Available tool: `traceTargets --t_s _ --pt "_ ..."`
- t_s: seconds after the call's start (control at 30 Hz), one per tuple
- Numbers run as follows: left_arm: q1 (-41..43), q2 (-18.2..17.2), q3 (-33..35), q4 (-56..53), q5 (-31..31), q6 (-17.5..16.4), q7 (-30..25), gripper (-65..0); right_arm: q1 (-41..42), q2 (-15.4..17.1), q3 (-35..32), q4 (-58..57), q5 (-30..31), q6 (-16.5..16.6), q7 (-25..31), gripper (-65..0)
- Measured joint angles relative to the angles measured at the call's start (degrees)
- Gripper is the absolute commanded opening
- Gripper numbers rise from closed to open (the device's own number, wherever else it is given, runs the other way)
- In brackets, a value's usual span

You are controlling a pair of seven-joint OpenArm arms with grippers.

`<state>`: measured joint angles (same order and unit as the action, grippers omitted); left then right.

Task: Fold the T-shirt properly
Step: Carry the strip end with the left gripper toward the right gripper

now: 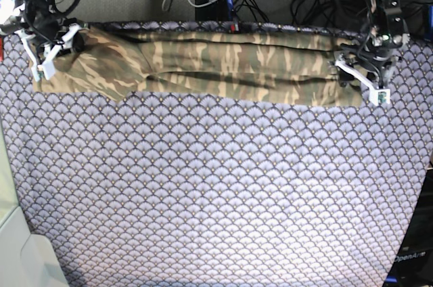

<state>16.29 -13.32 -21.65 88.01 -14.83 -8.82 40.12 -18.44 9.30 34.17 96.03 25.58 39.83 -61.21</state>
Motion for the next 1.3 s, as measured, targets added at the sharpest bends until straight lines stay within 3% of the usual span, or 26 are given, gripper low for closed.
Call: traceTargets --t_s 0.1,0.17,0.27,0.37,0.43,0.57,0.67,0.8,1.0,1.2,1.3 --pt "0.0 0.2 0.0 -0.5 -0.5 0.0 -0.6 -26.7 0.0 0.0 0.0 0.0 0.0 0.0 0.0 -43.1" --pt "0.2 0.7 0.0 -0.5 -1.1 0.2 -1.6 -30.5 0.0 0.0 0.0 0.0 0.0 0.0 0.0 -43.1" --pt "0.3 0.5 0.1 -1.4 -3.3 0.2 -2.7 -45.6 0.0 0.0 0.0 0.0 0.0 0.0 0.0 -43.1" --pt "-0.2 0.3 0.1 -3.5 -5.9 -1.0 -4.3 -65.0 0.2 0.0 0.0 0.0 0.0 0.0 0.0 -43.1" --pt "-0.2 0.3 0.1 -4.0 -6.1 -1.0 -4.9 -62.7 0.2 -0.2 0.1 0.0 0.0 0.0 0.0 -43.1" --pt "0.0 0.5 0.1 -2.9 -5.8 -0.4 -4.3 -64.2 0.2 -0.1 0.1 0.0 0.0 0.0 0.0 -43.1" --pt "1.7 1.3 0.5 3.4 -3.5 0.7 0.8 -64.2 0.2 -0.1 0.1 0.0 -0.2 0.0 0.0 -43.1" --pt "5.8 5.2 0.7 16.0 -2.5 1.1 6.5 -64.3 0.3 -0.1 0.1 0.0 -0.7 0.0 0.0 -43.2" --pt "0.0 10.3 1.5 26.2 -3.2 0.9 16.4 -64.3 0.3 -0.1 0.1 0.1 -0.2 0.0 -0.3 -43.2" --pt "-1.9 10.3 13.2 26.1 -2.4 1.8 18.2 -64.4 0.3 -0.2 0.0 0.0 -0.7 0.0 -0.1 -43.2" --pt "-1.9 11.4 20.6 25.7 -2.4 9.0 18.0 -64.4 0.3 -0.2 0.0 0.0 -0.7 0.0 -0.1 -43.2"
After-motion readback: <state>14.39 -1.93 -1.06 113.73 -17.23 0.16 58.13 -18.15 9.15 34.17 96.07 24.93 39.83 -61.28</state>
